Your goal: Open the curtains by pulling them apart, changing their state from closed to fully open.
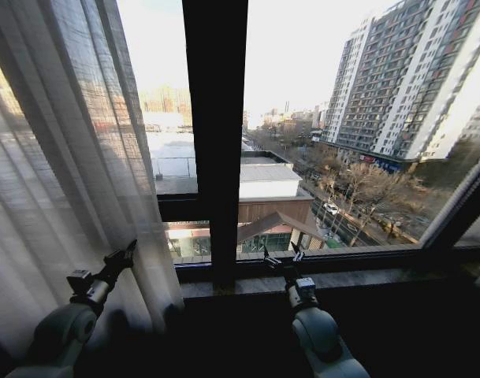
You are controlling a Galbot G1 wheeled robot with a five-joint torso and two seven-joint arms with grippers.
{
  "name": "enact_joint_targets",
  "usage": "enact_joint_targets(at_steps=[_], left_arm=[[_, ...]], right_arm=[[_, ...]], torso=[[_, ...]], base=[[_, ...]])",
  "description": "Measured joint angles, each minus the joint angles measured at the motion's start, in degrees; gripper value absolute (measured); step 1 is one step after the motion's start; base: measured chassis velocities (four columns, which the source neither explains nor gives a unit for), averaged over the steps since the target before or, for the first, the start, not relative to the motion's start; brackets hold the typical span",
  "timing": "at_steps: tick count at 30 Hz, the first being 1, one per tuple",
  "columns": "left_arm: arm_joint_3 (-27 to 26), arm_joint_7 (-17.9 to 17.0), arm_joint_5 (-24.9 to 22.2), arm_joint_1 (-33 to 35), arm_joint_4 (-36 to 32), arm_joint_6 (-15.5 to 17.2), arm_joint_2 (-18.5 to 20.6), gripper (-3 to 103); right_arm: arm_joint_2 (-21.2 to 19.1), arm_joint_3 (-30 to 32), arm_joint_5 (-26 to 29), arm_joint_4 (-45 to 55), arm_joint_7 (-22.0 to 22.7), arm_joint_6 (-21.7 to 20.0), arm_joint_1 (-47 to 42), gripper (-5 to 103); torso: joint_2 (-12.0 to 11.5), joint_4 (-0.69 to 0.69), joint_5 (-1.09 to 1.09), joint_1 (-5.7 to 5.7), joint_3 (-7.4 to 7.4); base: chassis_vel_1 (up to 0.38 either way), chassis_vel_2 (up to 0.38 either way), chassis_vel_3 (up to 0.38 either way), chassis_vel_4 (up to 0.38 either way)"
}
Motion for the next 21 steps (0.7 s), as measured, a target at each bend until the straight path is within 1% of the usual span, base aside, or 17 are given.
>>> enact_joint_targets(at_steps=[5,9,18,21], left_arm=[[-0.7,-0.2,0.1,0.8,-0.3,-0.3,-0.2,0],[-1.4,-0.2,0.1,1.2,-0.6,-0.6,-0.6,0],[-2.5,-0.5,0.2,2.1,-1.2,-0.9,-1.8,0],[-2.7,-0.5,0.3,2.3,-1.4,-0.9,-2.1,0]], right_arm=[[-0.2,0.0,-0.1,0.1,0.0,0.0,0.0,100],[-0.3,0.0,-0.1,0.1,-0.1,0.1,0.1,100],[-0.5,-0.8,-0.1,-0.2,-0.2,0.1,0.6,100],[-0.7,-1.0,0.0,-0.3,-0.3,0.1,0.8,100]], torso=[[0.0,0.01,0.0,0.0,0.0],[0.0,0.01,-0.01,0.0,0.0],[0.0,0.02,-0.01,0.0,0.0],[0.0,0.01,-0.01,0.0,0.0]], base=[[0.157,0.133,-0.134,-0.162],[0.228,0.233,-0.252,-0.253],[0.304,0.313,-0.299,-0.307],[0.347,0.333,-0.341,-0.325]])
